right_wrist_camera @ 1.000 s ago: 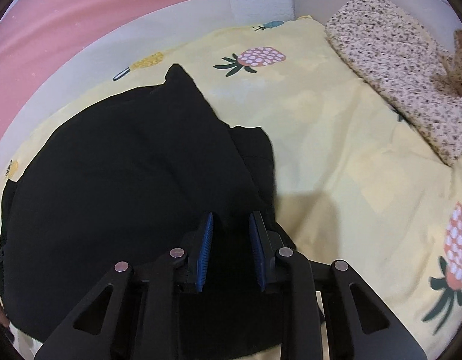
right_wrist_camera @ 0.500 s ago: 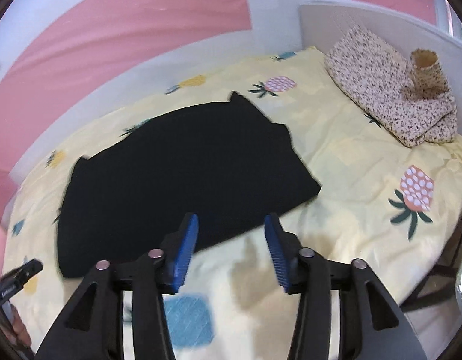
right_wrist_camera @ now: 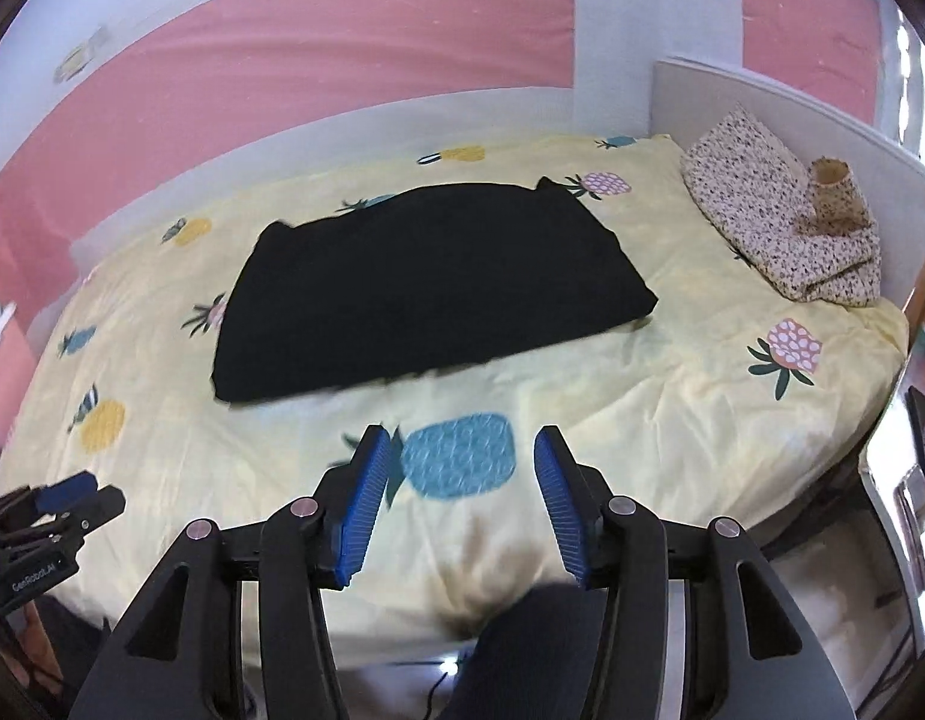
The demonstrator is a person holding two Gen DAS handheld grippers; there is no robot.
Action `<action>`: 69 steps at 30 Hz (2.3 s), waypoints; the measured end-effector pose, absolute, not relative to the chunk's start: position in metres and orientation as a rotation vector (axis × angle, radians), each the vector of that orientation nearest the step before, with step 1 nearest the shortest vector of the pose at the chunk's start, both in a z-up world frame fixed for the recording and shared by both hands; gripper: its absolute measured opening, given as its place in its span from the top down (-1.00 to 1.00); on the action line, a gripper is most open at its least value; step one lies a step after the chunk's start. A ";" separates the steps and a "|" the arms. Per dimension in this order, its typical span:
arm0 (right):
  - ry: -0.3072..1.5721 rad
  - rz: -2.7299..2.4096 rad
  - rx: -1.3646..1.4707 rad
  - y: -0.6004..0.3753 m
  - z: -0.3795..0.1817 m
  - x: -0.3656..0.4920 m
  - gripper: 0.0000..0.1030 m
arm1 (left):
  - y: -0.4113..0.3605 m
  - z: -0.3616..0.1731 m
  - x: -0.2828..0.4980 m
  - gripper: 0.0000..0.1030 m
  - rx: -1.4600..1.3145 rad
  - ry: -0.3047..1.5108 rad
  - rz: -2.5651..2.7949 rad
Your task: Fold large clothes
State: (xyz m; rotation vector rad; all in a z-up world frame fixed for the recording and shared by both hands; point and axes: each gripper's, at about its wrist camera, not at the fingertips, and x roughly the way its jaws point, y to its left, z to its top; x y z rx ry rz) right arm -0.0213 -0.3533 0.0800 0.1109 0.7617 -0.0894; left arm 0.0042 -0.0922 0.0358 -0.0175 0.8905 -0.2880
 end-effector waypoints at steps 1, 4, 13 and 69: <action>0.760 -0.087 0.103 -0.349 0.080 -0.026 0.02 | -0.093 0.037 0.000 -0.02 -0.010 0.886 -0.285; 0.754 -0.083 0.079 -0.340 0.079 -0.038 0.01 | -0.092 0.038 -0.009 -0.06 -0.012 0.879 -0.276; 0.767 -0.072 0.062 -0.330 0.075 -0.047 0.01 | -0.095 0.038 -0.014 -0.14 -0.030 0.871 -0.270; 0.796 -0.049 0.043 -0.321 0.069 -0.043 0.01 | -0.101 0.033 -0.012 -0.17 -0.029 0.897 -0.247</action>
